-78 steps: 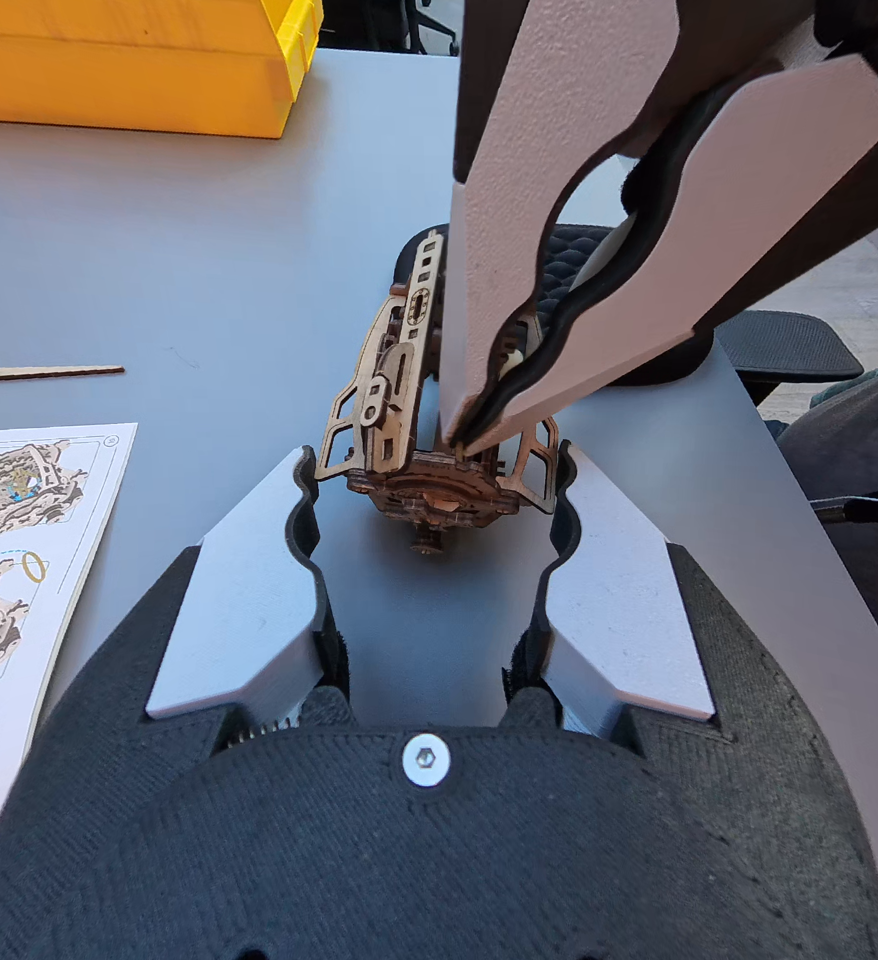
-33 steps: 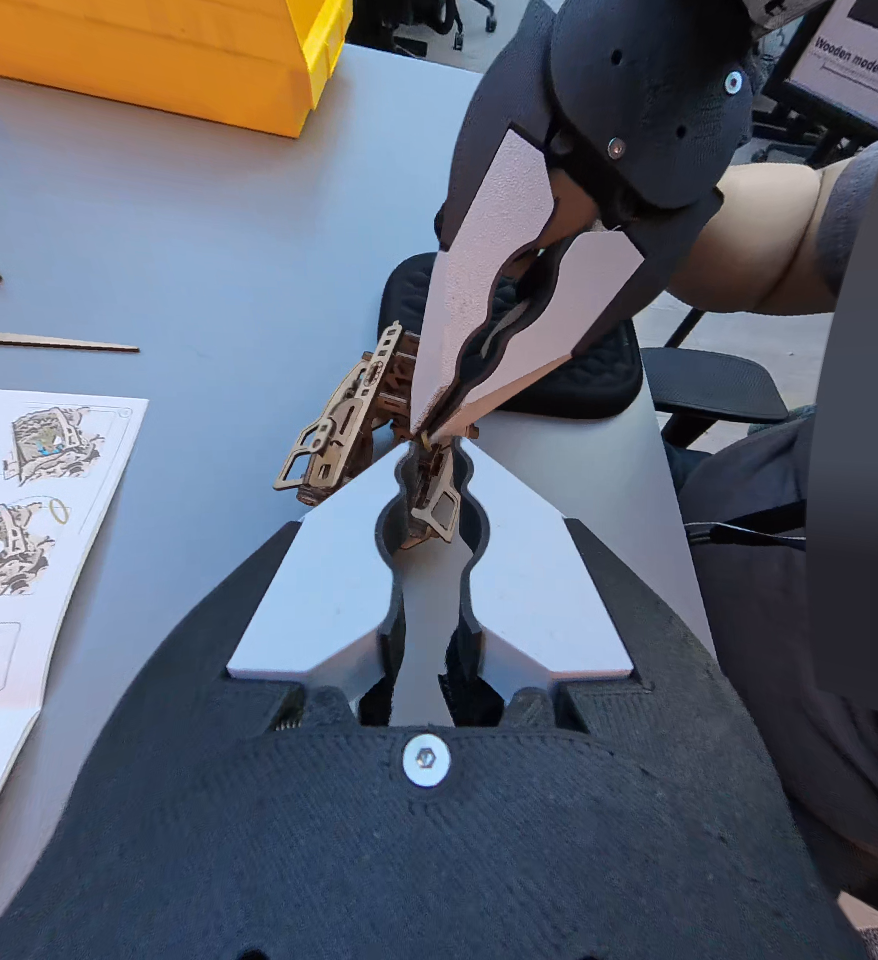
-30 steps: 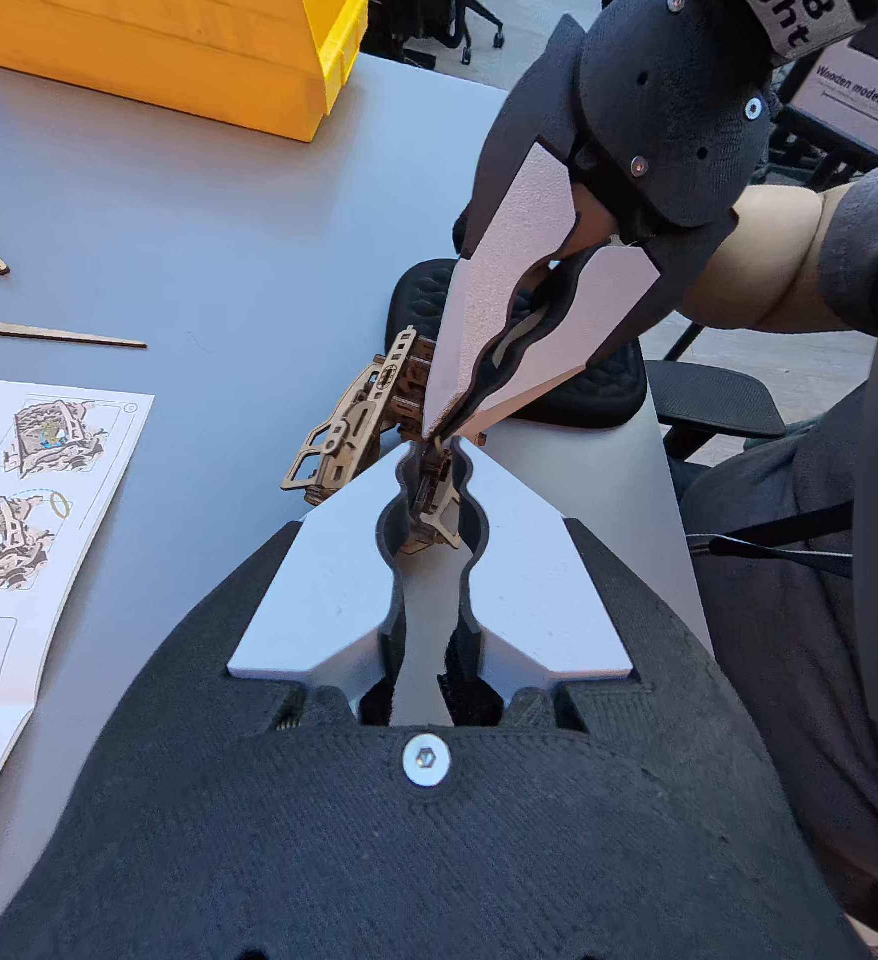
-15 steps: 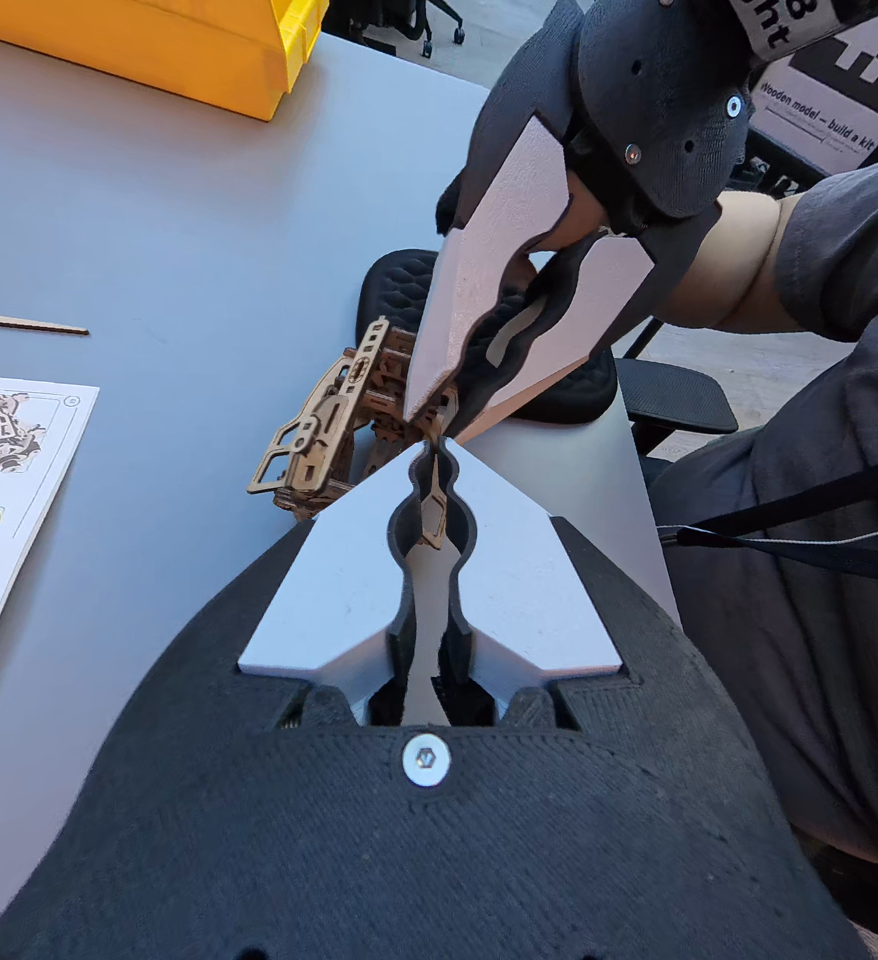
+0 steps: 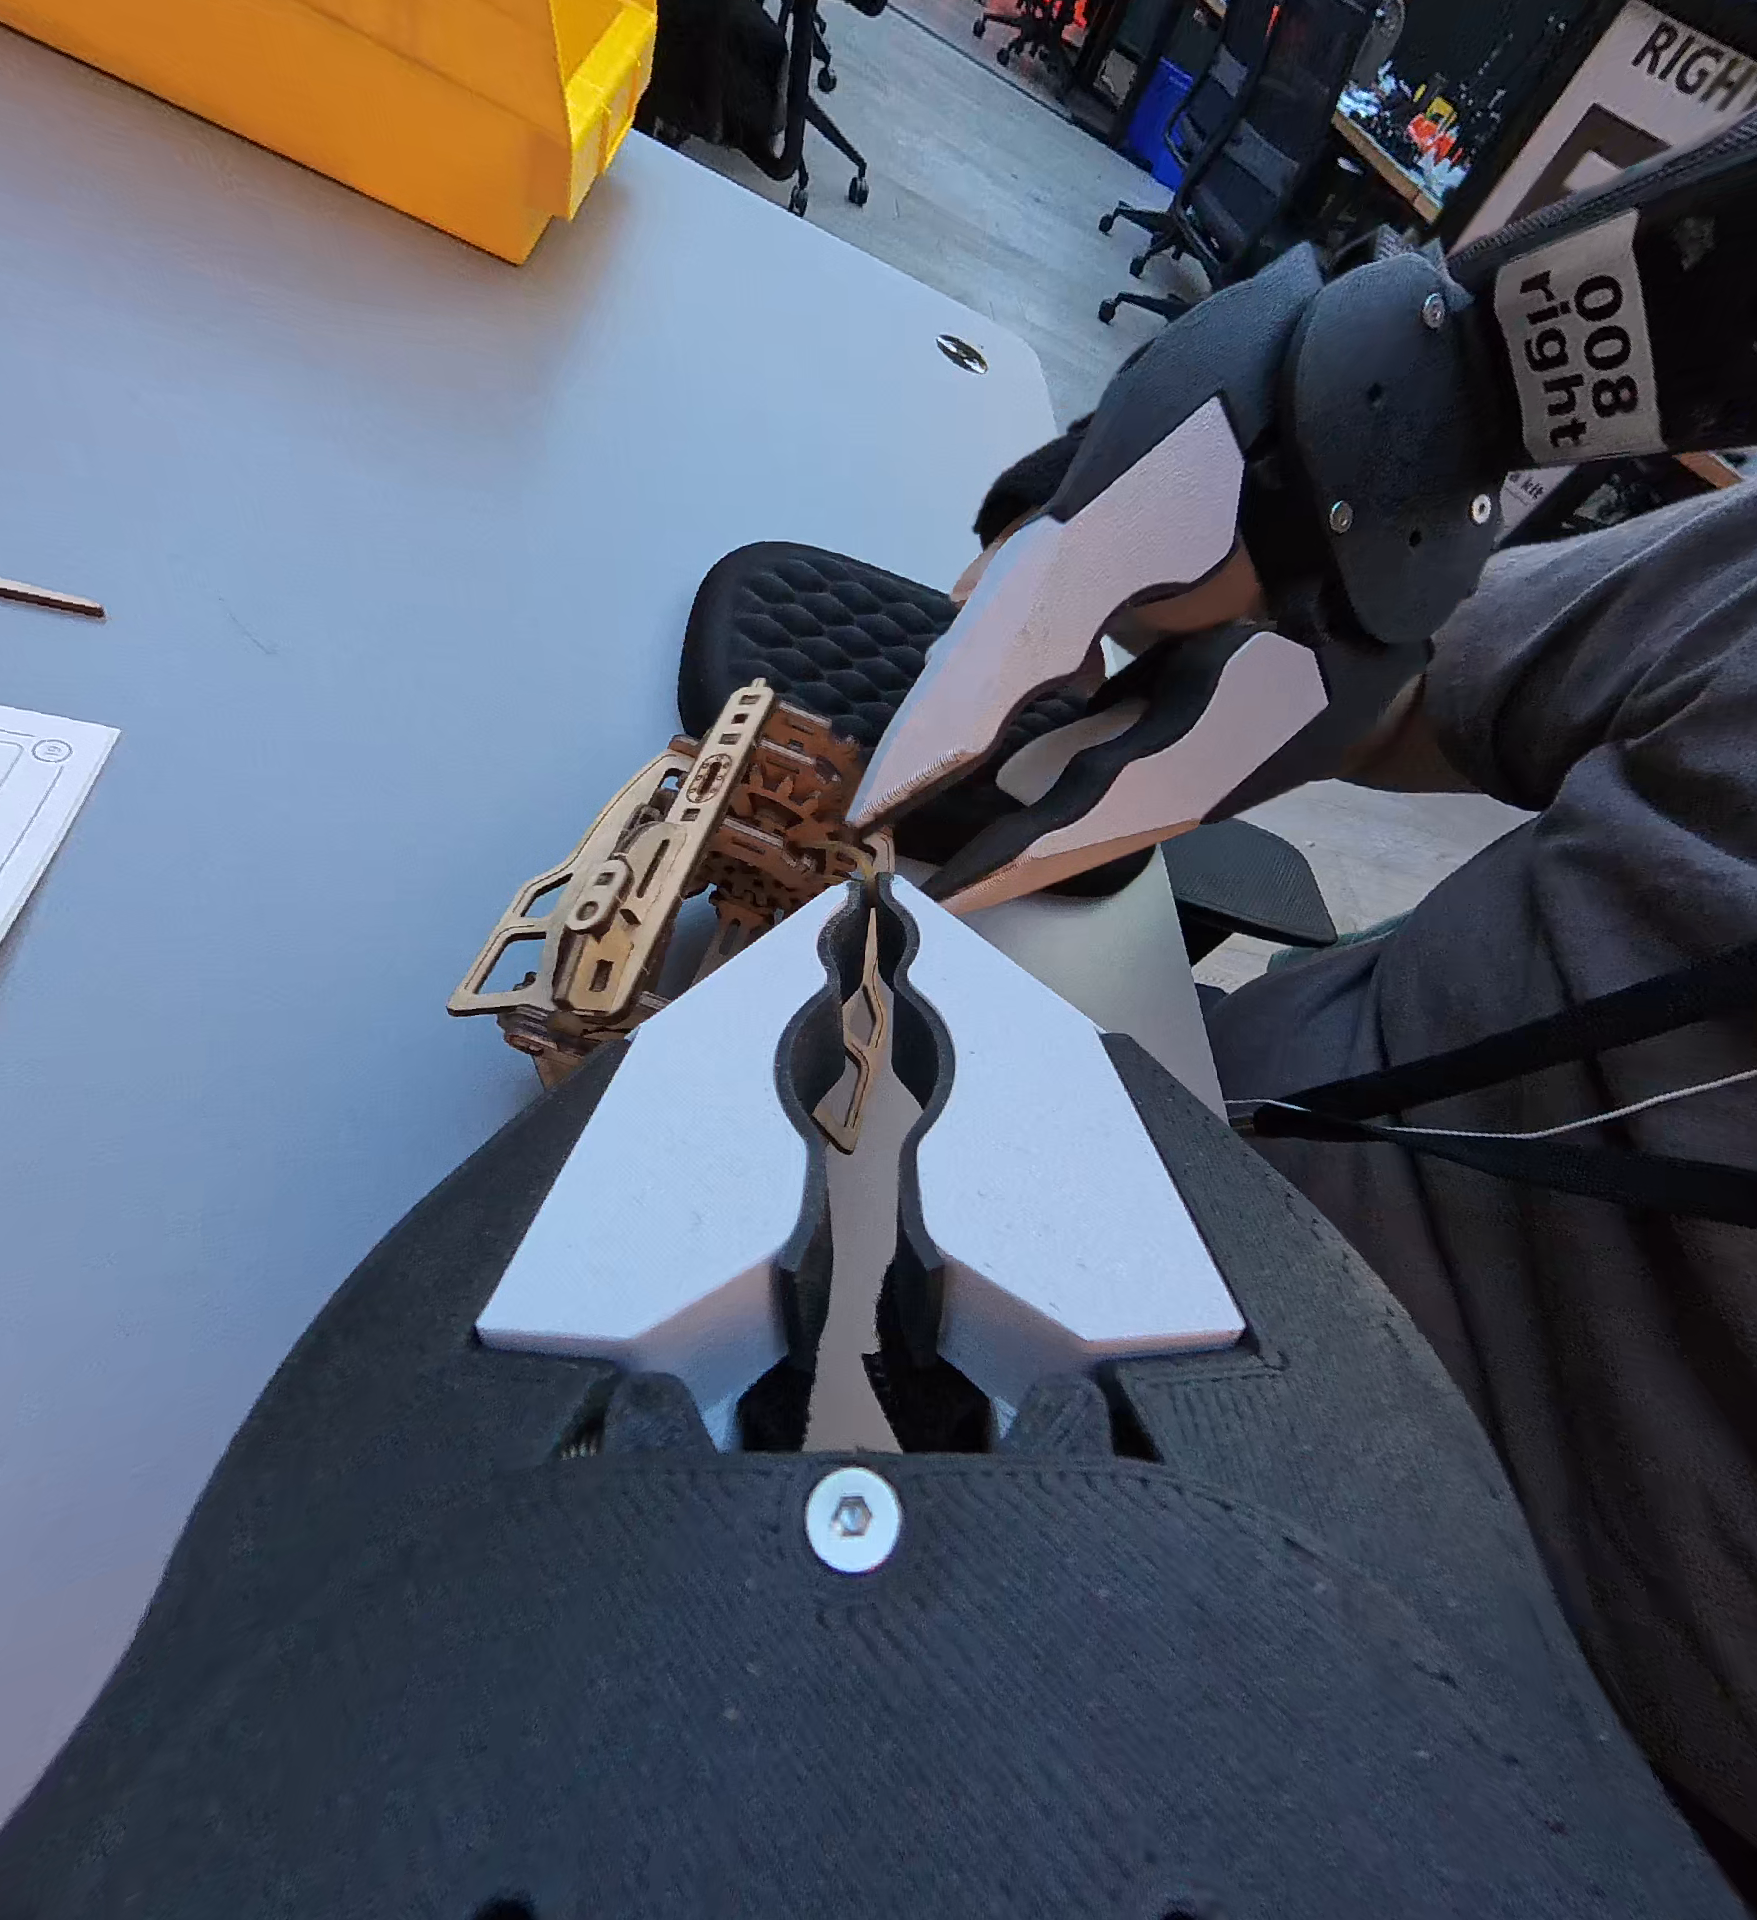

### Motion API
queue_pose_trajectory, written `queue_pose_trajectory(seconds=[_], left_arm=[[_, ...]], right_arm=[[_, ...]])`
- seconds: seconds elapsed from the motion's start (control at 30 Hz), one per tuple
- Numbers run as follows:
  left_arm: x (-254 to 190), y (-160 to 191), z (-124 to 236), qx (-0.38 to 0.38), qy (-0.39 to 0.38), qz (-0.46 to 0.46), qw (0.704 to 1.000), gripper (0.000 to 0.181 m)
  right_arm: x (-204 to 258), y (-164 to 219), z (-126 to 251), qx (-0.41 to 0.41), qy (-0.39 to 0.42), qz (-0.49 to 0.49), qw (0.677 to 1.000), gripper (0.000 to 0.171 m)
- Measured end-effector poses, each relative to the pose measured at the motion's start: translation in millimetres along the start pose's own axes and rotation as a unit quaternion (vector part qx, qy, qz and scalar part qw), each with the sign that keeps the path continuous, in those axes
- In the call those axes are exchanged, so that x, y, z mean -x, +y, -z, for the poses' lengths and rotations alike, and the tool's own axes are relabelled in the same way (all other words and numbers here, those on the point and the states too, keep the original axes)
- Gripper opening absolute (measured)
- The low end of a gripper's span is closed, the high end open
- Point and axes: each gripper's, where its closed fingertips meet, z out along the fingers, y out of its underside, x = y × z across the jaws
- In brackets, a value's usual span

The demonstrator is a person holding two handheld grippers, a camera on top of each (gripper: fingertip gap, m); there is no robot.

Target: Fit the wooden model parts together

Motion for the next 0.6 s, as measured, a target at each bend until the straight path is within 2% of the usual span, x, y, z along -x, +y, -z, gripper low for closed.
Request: queue_pose_trajectory(seconds=[0.03, 0.23, 0.33, 0.6], left_arm=[[0, 0, 0, 0.000, 0.001, 0.001, 1.000, 0.000], [0, 1, 1, -0.005, 0.007, 0.012, 1.000, 0.000], [0, -1, 2, -0.011, 0.013, 0.023, 1.000, 0.000], [2, 0, 4, -0.019, 0.022, 0.048, 0.998, 0.000]], right_arm=[[-3, -1, -1, 0.001, 0.015, -0.001, 1.000, 0.017], [-6, 8, -9, 0.027, 0.044, 0.027, 0.998, 0.016], [-7, 10, -10, 0.037, 0.063, 0.054, 0.996, 0.009], [-4, 10, -13, 0.030, 0.092, 0.070, 0.993, 0.007]])
